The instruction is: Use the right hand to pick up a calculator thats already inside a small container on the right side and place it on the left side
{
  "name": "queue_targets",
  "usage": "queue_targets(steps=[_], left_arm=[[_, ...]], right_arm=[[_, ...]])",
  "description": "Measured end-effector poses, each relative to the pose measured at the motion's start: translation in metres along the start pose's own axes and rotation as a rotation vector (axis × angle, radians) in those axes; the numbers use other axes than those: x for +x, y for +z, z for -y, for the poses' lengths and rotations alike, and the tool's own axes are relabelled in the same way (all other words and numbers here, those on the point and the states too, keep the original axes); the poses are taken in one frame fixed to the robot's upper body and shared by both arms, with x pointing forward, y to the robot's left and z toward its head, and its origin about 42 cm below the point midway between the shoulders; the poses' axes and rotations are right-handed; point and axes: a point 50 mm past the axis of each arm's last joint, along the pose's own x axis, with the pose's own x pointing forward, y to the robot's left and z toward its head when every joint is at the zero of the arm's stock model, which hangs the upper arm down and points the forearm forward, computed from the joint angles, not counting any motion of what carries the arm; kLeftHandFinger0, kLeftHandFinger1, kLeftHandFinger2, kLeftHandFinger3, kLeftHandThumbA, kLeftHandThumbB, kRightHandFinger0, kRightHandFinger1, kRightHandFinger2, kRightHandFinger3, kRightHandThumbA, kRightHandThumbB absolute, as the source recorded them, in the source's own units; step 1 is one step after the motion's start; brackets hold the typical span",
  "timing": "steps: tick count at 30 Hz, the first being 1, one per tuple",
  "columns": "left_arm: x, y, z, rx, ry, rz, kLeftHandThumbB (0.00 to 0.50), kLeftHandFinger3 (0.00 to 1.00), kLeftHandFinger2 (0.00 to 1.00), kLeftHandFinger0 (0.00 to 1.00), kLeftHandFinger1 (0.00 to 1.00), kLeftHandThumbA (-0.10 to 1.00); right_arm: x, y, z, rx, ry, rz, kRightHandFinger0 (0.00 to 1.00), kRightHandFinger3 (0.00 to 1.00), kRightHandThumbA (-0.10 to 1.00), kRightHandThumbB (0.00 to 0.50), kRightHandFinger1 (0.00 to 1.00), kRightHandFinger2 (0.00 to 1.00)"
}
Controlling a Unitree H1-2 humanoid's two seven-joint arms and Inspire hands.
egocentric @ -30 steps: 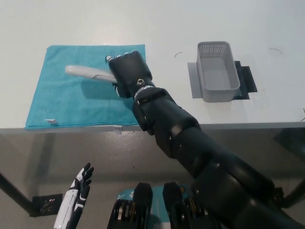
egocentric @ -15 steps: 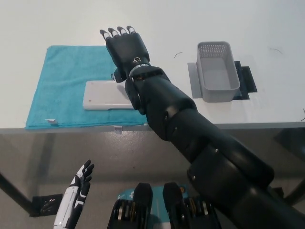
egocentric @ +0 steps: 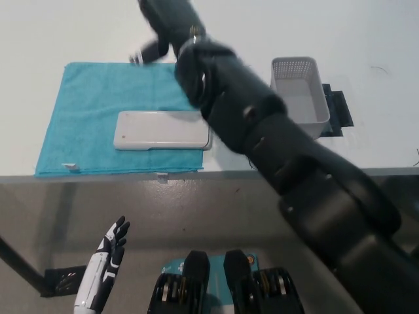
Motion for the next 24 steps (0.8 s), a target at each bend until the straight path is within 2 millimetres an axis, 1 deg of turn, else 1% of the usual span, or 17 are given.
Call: queue_targets(steps=[1,2,3,7,9,11,12,14,15,16,20,21,22,24], left_arm=[[0.000,-0.001,0.000,0.000,-0.001,-0.006,0.008,1.00,1.00,1.00,1.00,1.00],[-0.001,-0.002,0.000,-0.001,-0.002,-0.010,0.002,1.00,1.00,1.00,1.00,1.00],[-0.001,-0.003,0.001,-0.001,-0.002,-0.015,0.002,1.00,1.00,1.00,1.00,1.00],[0.000,-0.005,0.001,-0.001,-0.004,-0.021,0.004,1.00,1.00,1.00,1.00,1.00],[0.001,-0.005,0.001,-0.001,-0.004,-0.023,0.018,1.00,1.00,1.00,1.00,1.00],[0.001,-0.006,0.001,-0.001,-0.004,-0.026,0.016,1.00,1.00,1.00,1.00,1.00],[0.001,-0.006,0.001,-0.001,-0.004,-0.027,0.008,1.00,1.00,1.00,1.00,1.00],[0.001,-0.007,0.001,-0.002,-0.003,-0.031,0.007,1.00,1.00,1.00,1.00,1.00],[0.001,-0.007,0.001,-0.003,-0.004,-0.031,0.019,1.00,1.00,1.00,1.00,1.00],[0.001,-0.008,0.002,-0.004,-0.004,-0.035,0.027,1.00,1.00,1.00,1.00,1.00],[0.001,-0.009,0.002,-0.006,-0.004,-0.041,0.035,1.00,1.00,1.00,1.00,1.00],[0.001,-0.009,0.003,-0.006,-0.004,-0.041,0.030,1.00,1.00,1.00,1.00,1.00],[0.001,-0.009,0.003,-0.006,-0.004,-0.040,0.029,1.00,1.00,1.00,1.00,1.00],[0.003,-0.008,0.003,-0.006,-0.004,-0.038,0.021,1.00,1.00,1.00,1.00,1.00]], right_arm=[[-0.002,0.001,0.005,0.019,-0.026,0.020,1.00,1.00,1.00,0.402,1.00,1.00],[-0.004,0.000,0.004,0.029,-0.035,0.027,1.00,1.00,1.00,0.397,1.00,1.00],[-0.007,0.000,0.004,0.047,-0.050,0.042,1.00,1.00,1.00,0.378,1.00,1.00],[-0.023,-0.011,-0.006,0.098,-0.069,0.058,1.00,1.00,1.00,0.371,1.00,1.00],[-0.033,-0.020,-0.013,0.123,-0.076,0.056,1.00,1.00,1.00,0.313,1.00,1.00],[-0.045,-0.032,-0.021,0.145,-0.078,0.046,1.00,1.00,1.00,0.316,1.00,1.00],[-0.048,-0.035,-0.023,0.150,-0.078,0.042,1.00,1.00,1.00,0.340,1.00,1.00],[-0.067,-0.053,-0.034,0.174,-0.087,0.025,1.00,1.00,1.00,0.337,1.00,1.00],[-0.071,-0.056,-0.036,0.178,-0.088,0.021,1.00,1.00,1.00,0.296,1.00,1.00],[-0.084,-0.067,-0.044,0.190,-0.088,0.008,1.00,1.00,1.00,0.286,1.00,1.00],[-0.118,-0.089,-0.064,0.218,-0.088,-0.023,1.00,1.00,1.00,0.300,1.00,1.00],[-0.129,-0.095,-0.070,0.227,-0.086,-0.034,1.00,1.00,1.00,0.365,1.00,1.00],[-0.141,-0.100,-0.076,0.235,-0.086,-0.043,1.00,1.00,1.00,0.363,1.00,1.00],[-0.159,-0.108,-0.084,0.246,-0.086,-0.056,1.00,1.00,0.95,0.393,1.00,1.00]])
